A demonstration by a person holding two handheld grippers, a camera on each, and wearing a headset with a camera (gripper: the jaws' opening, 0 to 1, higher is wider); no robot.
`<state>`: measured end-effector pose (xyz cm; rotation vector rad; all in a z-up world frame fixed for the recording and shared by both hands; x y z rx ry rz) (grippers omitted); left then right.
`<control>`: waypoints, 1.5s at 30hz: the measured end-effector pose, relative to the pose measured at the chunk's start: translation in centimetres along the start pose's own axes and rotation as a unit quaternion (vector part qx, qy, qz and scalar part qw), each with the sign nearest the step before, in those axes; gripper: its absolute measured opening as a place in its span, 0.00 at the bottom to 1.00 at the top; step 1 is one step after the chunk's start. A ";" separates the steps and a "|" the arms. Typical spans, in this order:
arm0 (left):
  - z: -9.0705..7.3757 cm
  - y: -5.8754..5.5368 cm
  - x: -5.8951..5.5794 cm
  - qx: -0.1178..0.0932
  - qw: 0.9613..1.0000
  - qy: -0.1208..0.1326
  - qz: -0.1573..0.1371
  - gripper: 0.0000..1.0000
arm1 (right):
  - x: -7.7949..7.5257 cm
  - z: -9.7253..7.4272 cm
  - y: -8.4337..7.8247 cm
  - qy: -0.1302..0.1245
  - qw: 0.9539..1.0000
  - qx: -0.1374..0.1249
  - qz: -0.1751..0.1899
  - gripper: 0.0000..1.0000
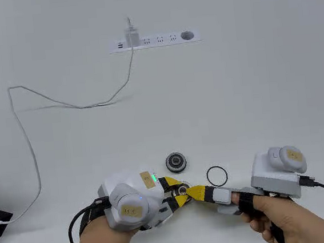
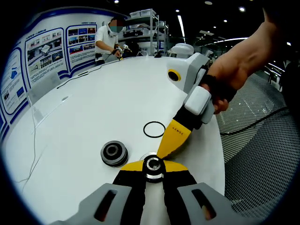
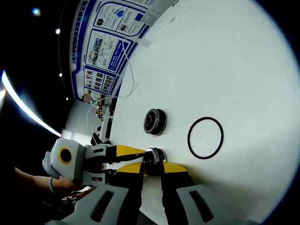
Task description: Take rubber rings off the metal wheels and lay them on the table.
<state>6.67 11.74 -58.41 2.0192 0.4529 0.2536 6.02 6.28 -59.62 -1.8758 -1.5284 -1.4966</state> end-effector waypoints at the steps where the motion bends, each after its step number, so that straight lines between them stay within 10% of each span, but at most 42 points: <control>1: 0.0 0.0 0.0 0.000 1.000 0.000 0.000 0.14 | 0.0 0.0 -0.1 0.000 1.000 0.002 -0.006 0.16; 45: -0.1 0.0 -0.1 0.000 1.000 -0.002 0.000 0.14 | -0.4 -0.3 0.5 -0.006 0.999 0.014 -0.042 0.02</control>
Point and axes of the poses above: the centre of the closed fingertips' face, and the gripper's own axes: z roughly forward along the fingers, x roughly to its left, y roughly out of its top, the point moved 3 cm from there along -z, roughly backward along the fingers, and after that the axes turned 10 degrees about -x, right-handed, at the moved point
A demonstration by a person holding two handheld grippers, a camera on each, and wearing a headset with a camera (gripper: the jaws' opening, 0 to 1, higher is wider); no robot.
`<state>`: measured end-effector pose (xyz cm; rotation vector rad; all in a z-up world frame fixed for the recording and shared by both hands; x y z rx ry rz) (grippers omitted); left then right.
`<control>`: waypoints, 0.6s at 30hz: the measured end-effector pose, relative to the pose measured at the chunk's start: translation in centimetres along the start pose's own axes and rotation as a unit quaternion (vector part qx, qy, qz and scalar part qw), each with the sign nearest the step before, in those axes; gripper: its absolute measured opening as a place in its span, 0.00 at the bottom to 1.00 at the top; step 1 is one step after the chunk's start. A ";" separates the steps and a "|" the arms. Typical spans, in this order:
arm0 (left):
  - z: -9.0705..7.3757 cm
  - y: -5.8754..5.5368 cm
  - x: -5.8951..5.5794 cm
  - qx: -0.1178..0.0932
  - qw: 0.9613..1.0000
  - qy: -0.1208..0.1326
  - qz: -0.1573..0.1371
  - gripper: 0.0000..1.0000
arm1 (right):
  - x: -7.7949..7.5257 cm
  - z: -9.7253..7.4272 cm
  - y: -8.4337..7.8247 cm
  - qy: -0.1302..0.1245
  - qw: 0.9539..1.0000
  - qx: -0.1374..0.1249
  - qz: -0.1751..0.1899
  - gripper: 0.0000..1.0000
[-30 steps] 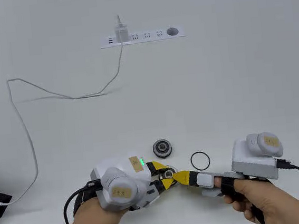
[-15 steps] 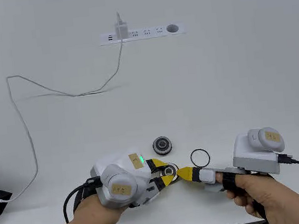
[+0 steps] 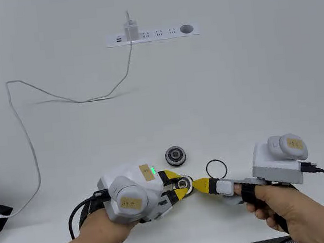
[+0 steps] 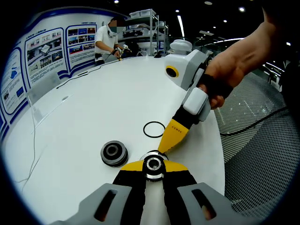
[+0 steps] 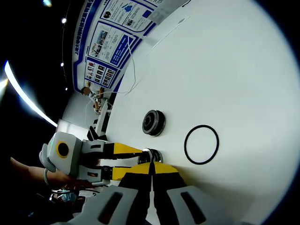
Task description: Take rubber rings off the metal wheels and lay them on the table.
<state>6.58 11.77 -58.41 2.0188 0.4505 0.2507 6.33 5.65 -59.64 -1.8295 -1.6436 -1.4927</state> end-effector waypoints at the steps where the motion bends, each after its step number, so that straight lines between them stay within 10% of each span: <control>1: 0.0 0.0 0.0 0.000 1.000 0.000 0.000 0.14 | 0.1 0.0 0.0 0.000 1.000 0.000 0.000 0.02; 18: 0.0 0.0 0.0 0.002 1.000 0.000 0.001 0.13 | 1.1 0.2 -0.1 0.011 1.000 -0.003 -0.002 0.02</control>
Point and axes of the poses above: the centre of the closed fingertips' face, and the gripper's own axes: z roughly forward along the fingers, x roughly to its left, y roughly out of its top, the point moved 3 cm from there along -z, roughly backward along the fingers, and after that the axes turned 10 degrees about -x, right-handed, at the moved point
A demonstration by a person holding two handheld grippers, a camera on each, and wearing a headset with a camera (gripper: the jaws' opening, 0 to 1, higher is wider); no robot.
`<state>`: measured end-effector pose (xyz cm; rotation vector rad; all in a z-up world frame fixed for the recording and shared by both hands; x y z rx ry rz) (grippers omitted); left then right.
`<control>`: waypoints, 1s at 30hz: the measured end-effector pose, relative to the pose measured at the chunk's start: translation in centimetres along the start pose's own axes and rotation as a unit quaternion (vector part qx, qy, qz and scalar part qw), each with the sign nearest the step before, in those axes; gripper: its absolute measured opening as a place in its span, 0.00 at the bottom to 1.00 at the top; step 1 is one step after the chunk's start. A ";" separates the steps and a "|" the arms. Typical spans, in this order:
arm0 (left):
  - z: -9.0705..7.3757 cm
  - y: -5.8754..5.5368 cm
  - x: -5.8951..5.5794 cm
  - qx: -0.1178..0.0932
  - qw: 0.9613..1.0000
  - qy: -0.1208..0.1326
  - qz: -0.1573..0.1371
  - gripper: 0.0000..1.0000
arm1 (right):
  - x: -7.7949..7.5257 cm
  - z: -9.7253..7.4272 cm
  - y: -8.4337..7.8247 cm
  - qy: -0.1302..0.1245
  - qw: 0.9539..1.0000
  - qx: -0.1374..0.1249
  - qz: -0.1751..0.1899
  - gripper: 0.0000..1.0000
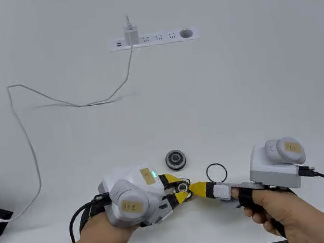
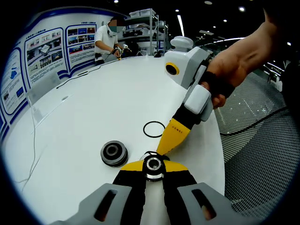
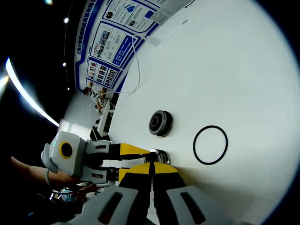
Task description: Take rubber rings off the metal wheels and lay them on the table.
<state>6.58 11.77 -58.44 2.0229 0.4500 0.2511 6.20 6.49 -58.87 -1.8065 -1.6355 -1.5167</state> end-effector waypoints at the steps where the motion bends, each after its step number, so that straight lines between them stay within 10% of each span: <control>1: 0.0 0.0 0.0 0.000 1.000 0.000 0.000 0.13 | 0.1 0.0 0.0 0.001 1.000 0.000 -0.001 0.02; 12: 0.0 0.0 0.0 0.001 1.000 -0.001 0.003 0.13 | 1.8 0.2 0.6 0.033 0.999 -0.019 0.027 0.02; 30: 0.1 0.1 0.0 0.002 1.000 -0.009 0.018 0.14 | 0.3 0.0 0.2 -0.007 1.000 -0.012 0.000 0.02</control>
Point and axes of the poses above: the centre of the closed fingertips' face, and the gripper's own axes: z roughly forward along the fingers, x roughly to its left, y roughly out of its top, the point moved 3 cm from there along -z, roughly backward along the fingers, and after that the axes turned 10 degrees about -x, right-handed, at the moved point
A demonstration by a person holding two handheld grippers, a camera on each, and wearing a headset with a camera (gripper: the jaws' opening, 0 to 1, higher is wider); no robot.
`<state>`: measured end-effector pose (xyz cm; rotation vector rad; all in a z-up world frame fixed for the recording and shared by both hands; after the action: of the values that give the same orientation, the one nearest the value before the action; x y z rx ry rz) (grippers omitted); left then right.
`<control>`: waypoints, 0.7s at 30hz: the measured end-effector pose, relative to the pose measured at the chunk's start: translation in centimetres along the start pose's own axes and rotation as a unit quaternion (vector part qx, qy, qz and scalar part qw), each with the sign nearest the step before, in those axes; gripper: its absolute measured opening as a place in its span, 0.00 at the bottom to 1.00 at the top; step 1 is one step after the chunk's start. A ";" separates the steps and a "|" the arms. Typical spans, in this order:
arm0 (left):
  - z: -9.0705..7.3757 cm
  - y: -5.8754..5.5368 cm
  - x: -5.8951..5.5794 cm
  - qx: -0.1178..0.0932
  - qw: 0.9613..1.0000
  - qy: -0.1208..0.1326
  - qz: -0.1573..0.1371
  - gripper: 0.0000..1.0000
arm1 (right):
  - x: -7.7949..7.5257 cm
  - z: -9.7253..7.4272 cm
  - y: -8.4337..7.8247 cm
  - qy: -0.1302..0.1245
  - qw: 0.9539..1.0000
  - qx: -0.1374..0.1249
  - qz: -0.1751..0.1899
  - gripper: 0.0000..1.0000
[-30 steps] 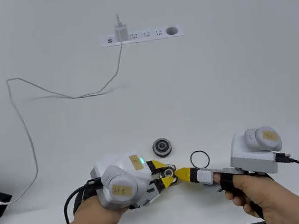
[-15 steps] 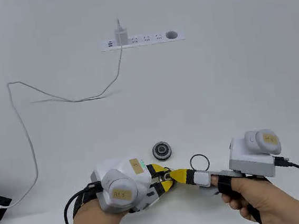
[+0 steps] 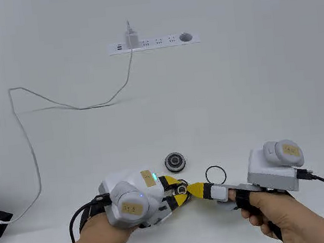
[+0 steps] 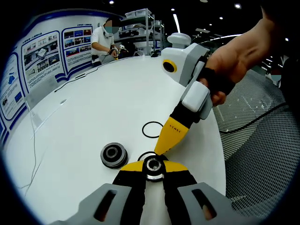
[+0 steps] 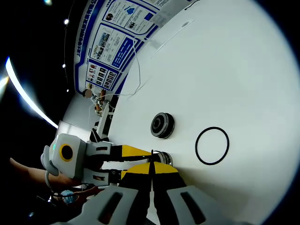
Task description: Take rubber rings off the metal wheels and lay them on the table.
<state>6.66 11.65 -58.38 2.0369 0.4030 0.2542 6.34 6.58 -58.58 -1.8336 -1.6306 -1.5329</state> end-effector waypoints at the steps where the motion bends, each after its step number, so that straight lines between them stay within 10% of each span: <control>1: 0.0 0.1 0.0 -0.001 1.000 0.001 0.001 0.15 | -0.1 0.0 0.0 -0.001 1.000 0.000 -0.001 0.02; 21: -0.9 0.4 -0.1 -0.031 0.999 0.006 0.006 0.28 | 0.1 0.0 0.1 0.000 1.000 -0.002 -0.001 0.02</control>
<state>6.31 12.13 -57.61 1.9796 0.3848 0.2829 6.37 6.58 -58.48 -1.8337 -1.6314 -1.5396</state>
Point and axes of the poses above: the centre of the closed fingertips' face, and the gripper's own axes: z roughly forward along the fingers, x roughly to its left, y roughly out of its top, the point moved 3 cm from there along -z, roughly backward along the fingers, and after that the axes turned 10 degrees about -x, right-handed, at the moved point
